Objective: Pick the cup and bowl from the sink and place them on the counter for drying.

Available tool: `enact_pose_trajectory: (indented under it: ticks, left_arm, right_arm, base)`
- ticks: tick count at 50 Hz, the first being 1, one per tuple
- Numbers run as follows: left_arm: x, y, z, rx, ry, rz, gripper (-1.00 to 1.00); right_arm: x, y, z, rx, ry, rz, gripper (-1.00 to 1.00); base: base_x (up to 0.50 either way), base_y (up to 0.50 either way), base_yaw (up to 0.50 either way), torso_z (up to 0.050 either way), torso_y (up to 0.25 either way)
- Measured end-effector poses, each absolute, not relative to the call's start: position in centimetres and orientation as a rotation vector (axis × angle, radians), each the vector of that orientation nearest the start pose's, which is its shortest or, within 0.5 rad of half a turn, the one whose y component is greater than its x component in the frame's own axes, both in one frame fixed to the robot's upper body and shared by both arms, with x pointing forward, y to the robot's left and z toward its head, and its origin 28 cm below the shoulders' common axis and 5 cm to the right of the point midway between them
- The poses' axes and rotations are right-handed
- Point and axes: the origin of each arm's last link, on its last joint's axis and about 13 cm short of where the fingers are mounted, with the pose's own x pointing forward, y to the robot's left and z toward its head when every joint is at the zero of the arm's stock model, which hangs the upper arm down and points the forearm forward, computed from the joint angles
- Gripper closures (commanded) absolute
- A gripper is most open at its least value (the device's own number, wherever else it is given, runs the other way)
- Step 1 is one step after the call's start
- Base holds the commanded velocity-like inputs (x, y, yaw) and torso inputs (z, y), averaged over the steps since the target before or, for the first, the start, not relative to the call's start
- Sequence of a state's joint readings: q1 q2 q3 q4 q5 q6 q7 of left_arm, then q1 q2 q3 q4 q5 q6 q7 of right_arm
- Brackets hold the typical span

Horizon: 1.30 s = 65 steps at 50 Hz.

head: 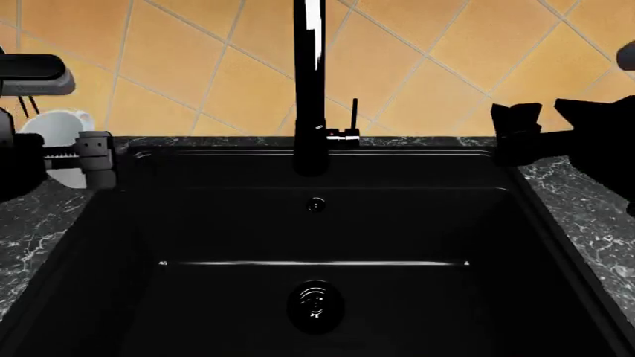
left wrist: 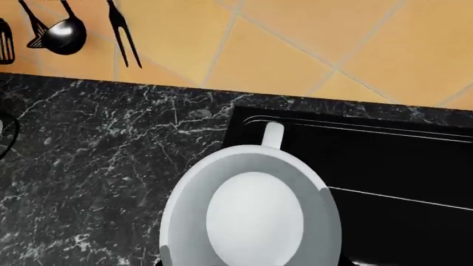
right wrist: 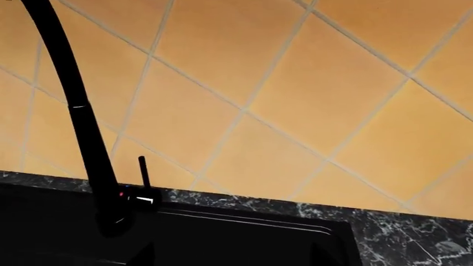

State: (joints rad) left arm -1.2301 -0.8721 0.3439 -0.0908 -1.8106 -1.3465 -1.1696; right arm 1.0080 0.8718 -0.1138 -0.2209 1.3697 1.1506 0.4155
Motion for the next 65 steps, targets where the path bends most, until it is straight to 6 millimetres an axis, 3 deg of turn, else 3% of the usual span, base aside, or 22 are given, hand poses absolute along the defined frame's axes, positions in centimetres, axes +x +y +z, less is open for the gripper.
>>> enact_pose_trajectory:
  ticks: [11,20,36,65]
  left_arm:
    - [25.3,36.2,32.3,0.024,0.624,0.407,1.00]
    - [24.8,38.5,32.6,0.012,0.675,0.477,1.00]
    - [23.4,41.0,30.2,-0.003,0.770,0.569,1.00]
    - [22.7,42.3,25.8,-0.043,0.891,0.611,1.00]
  right_arm:
    - [25.1,-20.7,29.1,-0.027,0.162,0.193,-1.00]
    - [24.8,-20.3,29.0,-0.038,0.170,0.221,-1.00]
    - [24.6,-19.8,28.7,-0.043,0.178,0.246,-1.00]
    - [24.3,-19.9,27.9,-0.034,0.189,0.241,-1.00]
  base:
    - [0.00,0.00,0.00,0.000,0.000]
    - [0.00,0.00,0.00,0.000,0.000]
    - [0.00,0.00,0.00,0.000,0.001]
    - [0.00,0.00,0.00,0.000,0.000]
